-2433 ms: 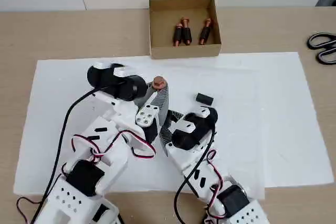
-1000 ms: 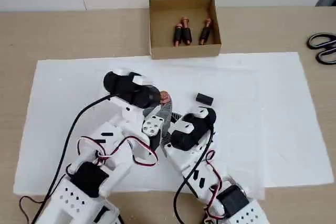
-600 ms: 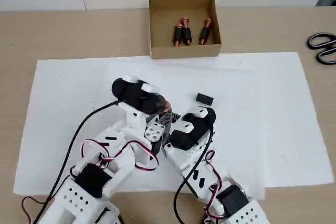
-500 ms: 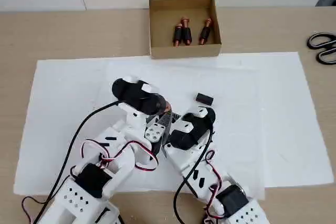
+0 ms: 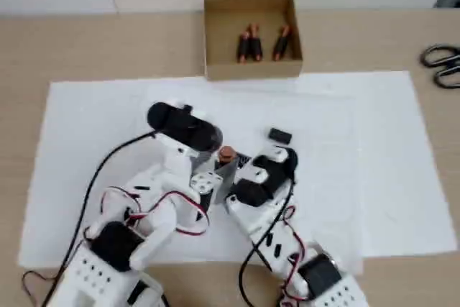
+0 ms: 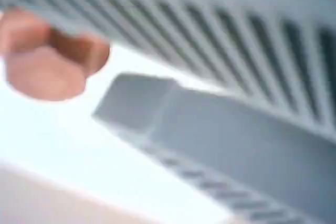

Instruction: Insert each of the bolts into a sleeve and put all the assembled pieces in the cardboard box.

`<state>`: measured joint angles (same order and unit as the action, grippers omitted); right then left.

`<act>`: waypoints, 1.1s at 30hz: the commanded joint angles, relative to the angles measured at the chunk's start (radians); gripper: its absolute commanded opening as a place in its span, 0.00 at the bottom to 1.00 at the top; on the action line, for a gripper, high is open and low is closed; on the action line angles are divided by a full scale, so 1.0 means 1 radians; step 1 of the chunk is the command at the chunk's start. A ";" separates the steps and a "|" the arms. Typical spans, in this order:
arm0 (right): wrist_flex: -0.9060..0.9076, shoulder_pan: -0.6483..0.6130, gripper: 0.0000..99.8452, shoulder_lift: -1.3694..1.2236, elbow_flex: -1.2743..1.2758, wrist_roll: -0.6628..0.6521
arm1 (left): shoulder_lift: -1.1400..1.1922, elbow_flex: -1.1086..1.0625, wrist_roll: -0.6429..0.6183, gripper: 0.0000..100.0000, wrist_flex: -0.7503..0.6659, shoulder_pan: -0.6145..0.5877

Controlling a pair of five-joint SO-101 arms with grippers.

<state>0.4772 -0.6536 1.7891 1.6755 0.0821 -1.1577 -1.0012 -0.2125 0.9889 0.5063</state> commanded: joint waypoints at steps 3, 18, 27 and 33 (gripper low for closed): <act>-0.002 0.002 0.00 0.021 0.008 0.006 | -0.012 0.151 0.006 0.16 0.095 -0.063; 0.186 0.205 0.00 0.019 -0.120 -0.044 | -0.012 0.374 0.262 0.16 0.345 -0.723; 0.262 0.211 0.00 -0.294 -0.628 -0.138 | -0.012 0.377 0.315 0.16 0.473 -0.802; 0.139 0.223 0.00 -0.826 -1.025 -0.138 | -0.012 0.375 0.315 0.16 0.477 -0.807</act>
<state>0.7027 -0.4496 1.2213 0.8930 -0.0453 -1.1592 -0.6697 0.1005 1.4615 -0.2961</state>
